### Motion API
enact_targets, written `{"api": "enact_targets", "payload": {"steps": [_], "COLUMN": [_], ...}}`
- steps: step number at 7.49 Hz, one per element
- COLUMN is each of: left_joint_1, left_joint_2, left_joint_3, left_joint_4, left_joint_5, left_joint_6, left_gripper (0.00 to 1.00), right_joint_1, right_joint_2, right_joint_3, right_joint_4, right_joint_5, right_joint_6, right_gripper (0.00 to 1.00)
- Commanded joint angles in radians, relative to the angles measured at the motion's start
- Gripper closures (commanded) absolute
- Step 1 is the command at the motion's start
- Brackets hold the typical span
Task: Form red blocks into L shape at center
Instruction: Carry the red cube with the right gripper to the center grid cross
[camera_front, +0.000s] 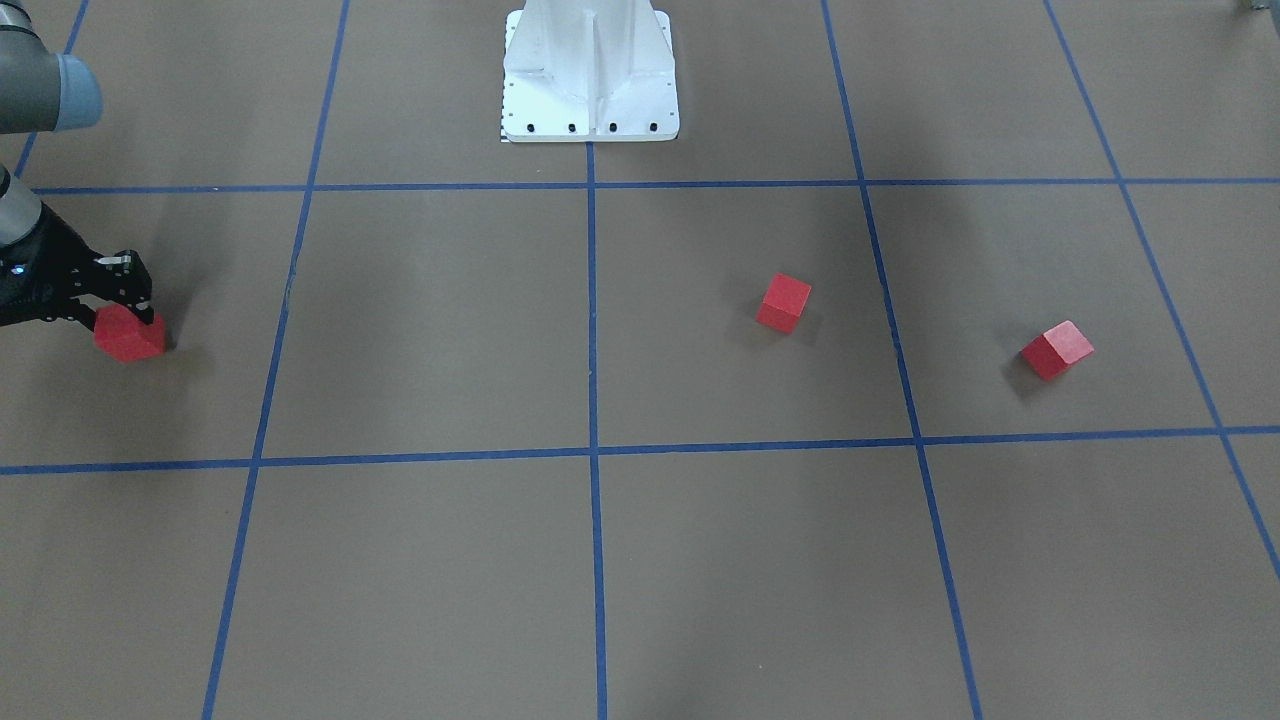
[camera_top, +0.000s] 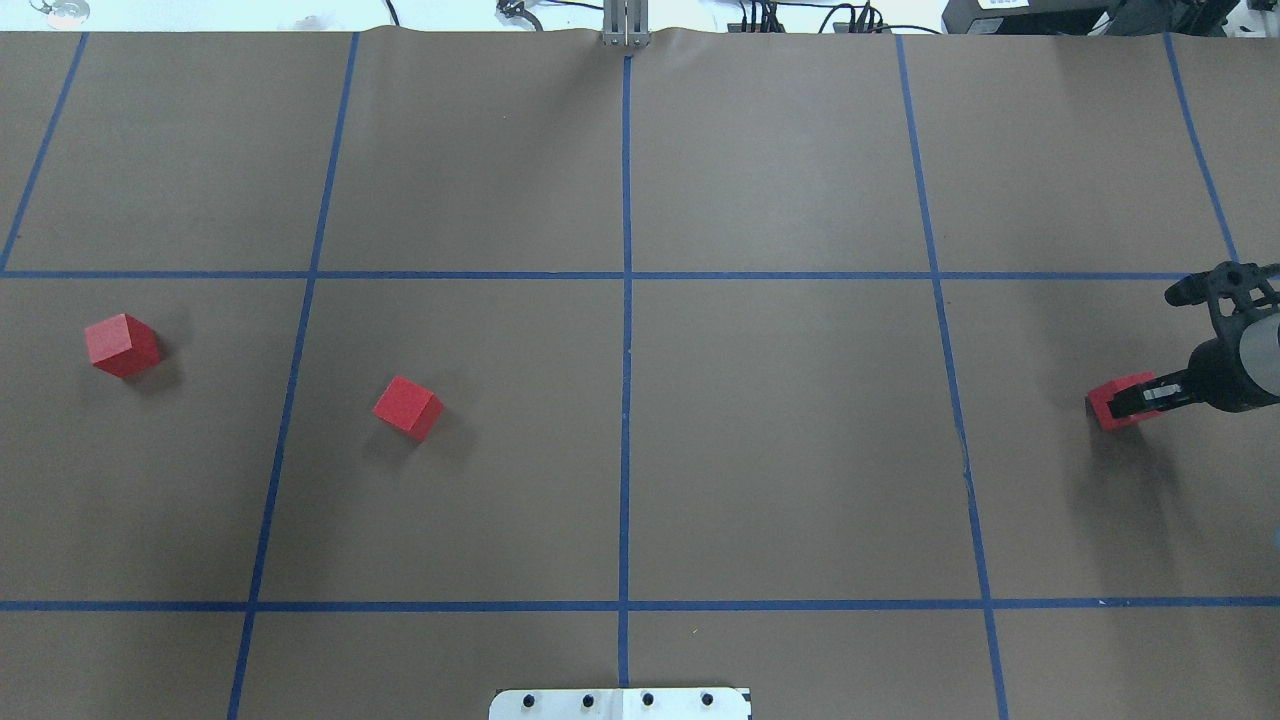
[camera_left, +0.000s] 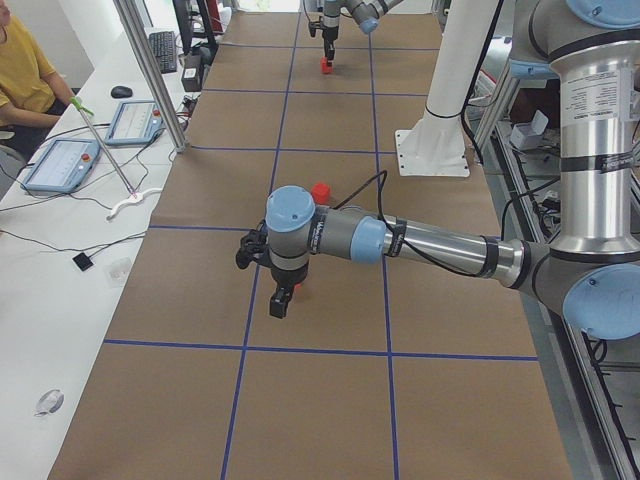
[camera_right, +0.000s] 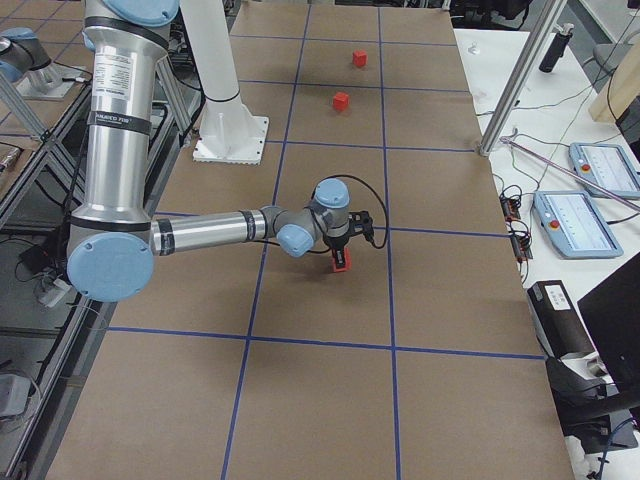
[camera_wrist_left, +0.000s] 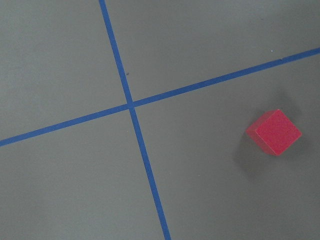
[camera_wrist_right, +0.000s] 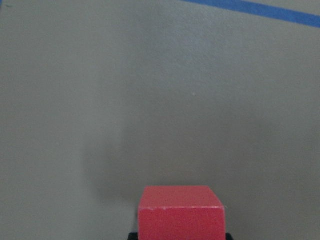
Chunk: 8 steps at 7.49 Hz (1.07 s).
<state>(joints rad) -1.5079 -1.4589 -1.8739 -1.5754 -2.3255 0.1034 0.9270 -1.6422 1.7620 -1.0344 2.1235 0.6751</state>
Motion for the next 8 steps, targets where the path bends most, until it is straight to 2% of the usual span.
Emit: {"api": "enact_targets", "payload": {"steps": [1,2,3,5,6,8], "left_joint_1": [0.002,0.0,0.0,0.002,0.002,0.0], "left_joint_2": [0.0,0.0,0.0,-0.001,-0.003,-0.003], "left_joint_3": [-0.002,-0.002,-0.002,-0.002,-0.001,-0.001], "left_joint_4": [0.0,0.0,0.0,0.0,0.0,0.0], "left_joint_5": [0.0,0.0,0.0,0.0,0.0,0.0], "left_joint_6": [-0.001,-0.001,-0.001,-0.001,-0.001,-0.001], "left_gripper": [0.0,0.0,0.0,0.0,0.0,0.0], "right_joint_1": [0.007,0.006,-0.031,-0.185,-0.254,-0.348], "right_joint_2": [0.189,0.294,0.394,0.552,0.626,0.773], "right_joint_3": [0.083,0.102,0.099,0.082,0.036,-0.114], "right_joint_4": [-0.3,-0.448,-0.536,-0.558,-0.558,-0.556], "right_joint_5": [0.001,0.0,-0.002,-0.055,-0.115,-0.175], "right_joint_6": [0.011,0.021,0.077,0.33,0.43,0.577], "right_gripper": [1.0,1.0,1.0,1.0,1.0,0.99]}}
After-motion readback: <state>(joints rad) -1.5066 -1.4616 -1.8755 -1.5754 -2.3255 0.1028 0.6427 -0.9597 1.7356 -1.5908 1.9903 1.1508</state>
